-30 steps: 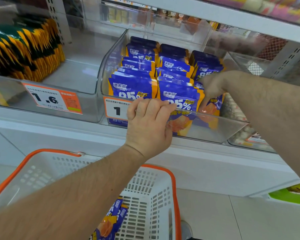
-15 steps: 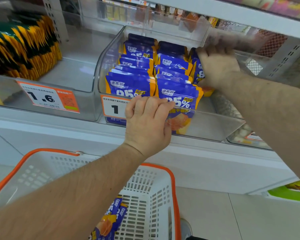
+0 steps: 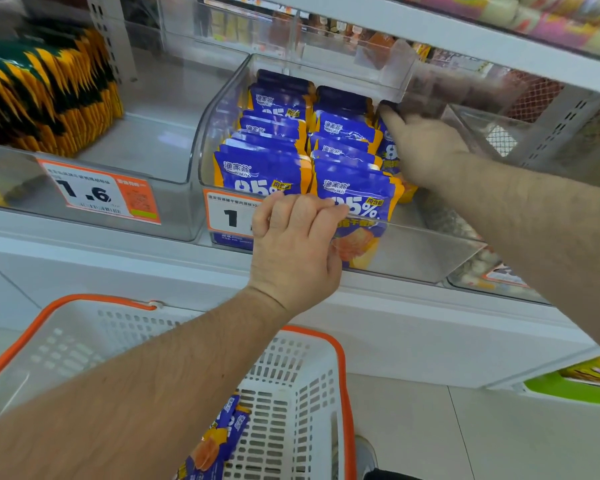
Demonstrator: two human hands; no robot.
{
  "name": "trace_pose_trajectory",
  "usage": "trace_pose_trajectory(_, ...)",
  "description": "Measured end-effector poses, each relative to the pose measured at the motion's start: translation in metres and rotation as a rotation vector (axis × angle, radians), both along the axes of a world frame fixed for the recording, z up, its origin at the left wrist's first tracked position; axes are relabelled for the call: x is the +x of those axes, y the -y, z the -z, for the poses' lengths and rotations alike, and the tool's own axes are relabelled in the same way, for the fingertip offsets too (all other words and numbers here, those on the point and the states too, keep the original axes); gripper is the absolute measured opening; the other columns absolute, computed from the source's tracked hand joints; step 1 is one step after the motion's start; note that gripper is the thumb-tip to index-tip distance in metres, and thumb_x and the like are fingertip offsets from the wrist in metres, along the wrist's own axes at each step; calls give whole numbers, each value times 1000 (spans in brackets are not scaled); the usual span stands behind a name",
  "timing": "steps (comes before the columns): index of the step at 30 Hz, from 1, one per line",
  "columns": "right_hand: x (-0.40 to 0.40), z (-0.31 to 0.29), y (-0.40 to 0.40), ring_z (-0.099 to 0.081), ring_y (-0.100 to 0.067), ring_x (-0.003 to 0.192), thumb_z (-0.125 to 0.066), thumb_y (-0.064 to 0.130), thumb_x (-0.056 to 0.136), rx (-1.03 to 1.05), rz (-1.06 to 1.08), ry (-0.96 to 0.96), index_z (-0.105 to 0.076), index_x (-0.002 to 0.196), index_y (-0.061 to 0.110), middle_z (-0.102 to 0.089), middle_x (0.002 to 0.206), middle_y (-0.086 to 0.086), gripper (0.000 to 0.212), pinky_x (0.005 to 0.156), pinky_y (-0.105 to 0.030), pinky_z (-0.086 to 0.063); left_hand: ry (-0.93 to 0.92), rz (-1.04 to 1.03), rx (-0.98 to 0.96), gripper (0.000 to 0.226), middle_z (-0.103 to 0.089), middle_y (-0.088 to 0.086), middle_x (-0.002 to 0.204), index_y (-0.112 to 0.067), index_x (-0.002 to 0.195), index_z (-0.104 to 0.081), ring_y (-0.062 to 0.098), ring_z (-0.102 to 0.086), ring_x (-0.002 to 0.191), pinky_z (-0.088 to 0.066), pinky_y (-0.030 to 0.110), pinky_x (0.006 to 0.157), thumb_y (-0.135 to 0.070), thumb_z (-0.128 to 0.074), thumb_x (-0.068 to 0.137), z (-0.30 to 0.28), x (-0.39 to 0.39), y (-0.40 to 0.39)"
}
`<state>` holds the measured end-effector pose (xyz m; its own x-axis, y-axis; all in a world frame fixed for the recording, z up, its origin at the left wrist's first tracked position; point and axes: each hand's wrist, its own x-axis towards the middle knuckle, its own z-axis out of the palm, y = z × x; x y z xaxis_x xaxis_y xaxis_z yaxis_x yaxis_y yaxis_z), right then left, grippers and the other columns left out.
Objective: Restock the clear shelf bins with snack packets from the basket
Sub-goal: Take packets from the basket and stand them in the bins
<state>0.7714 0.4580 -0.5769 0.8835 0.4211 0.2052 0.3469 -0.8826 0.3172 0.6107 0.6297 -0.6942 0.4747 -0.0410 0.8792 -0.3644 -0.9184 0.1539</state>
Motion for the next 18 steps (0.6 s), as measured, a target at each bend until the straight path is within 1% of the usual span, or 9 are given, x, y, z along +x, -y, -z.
trace_pose_trajectory(3,4,5,7,-34,-41,136,-77,13,77,91,-1,-72,-14,155,13,-30,152,-21,100,104,-46,-39,-12,-8,0,41,-41,-4,112,-21,114,-48,22,-44,107,-21,37,107,-26,-51,73,0,0,1)
trace_pose_trajectory(4,5,4,9,-32,-40,138,-80,17,76,106,12,-107,-14,155,14,-29,154,-20,103,107,-45,-37,-18,-10,2,41,-41,-4,112,-21,114,-48,22,-43,107,-21,37,107,-27,-51,73,0,0,1)
trace_pose_trajectory(7,4,-1,10,-34,-42,136,-82,19,73,84,52,-112,-9,155,18,-30,152,-20,110,102,-48,-41,-19,-7,4,41,-41,-4,112,-21,114,-48,21,-43,107,-22,38,106,-26,-52,74,0,-1,0)
trace_pose_trajectory(9,0,-1,7,-34,-43,135,-81,17,73,50,46,-72,-8,156,17,-29,151,-20,110,99,-50,-43,-13,-11,10,41,-41,-4,112,-21,114,-48,21,-43,107,-25,39,105,-26,-52,74,-1,-2,1)
trace_pose_trajectory(12,-4,2,3,-34,-44,134,-79,12,73,42,43,-59,-8,155,16,-28,151,-21,108,99,-49,-42,-10,-12,7,41,-40,-4,112,-21,114,-48,21,-43,107,-25,39,105,-26,-52,73,-1,-1,0)
trace_pose_trajectory(14,-6,3,4,-31,-44,136,-78,13,73,55,54,-60,-8,155,15,-25,153,-20,108,105,-49,-36,-13,-5,-1,42,-41,-4,112,-21,115,-48,22,-43,107,-24,39,106,-26,-50,73,-1,-1,0)
trace_pose_trajectory(16,-5,2,5,-25,-42,140,-78,19,75,77,73,-66,-8,155,14,-20,156,-18,106,113,-49,-26,-13,-5,-5,41,-42,-3,112,-21,114,-48,22,-44,107,-24,39,106,-25,-50,73,-1,-1,1)
trace_pose_trajectory(18,-4,1,5,-20,-39,143,-73,22,81,122,81,-77,-10,155,13,-18,158,-16,97,117,-47,-18,-19,-7,-1,41,-42,-3,112,-20,114,-48,22,-44,107,-25,40,106,-26,-51,74,0,-2,2)
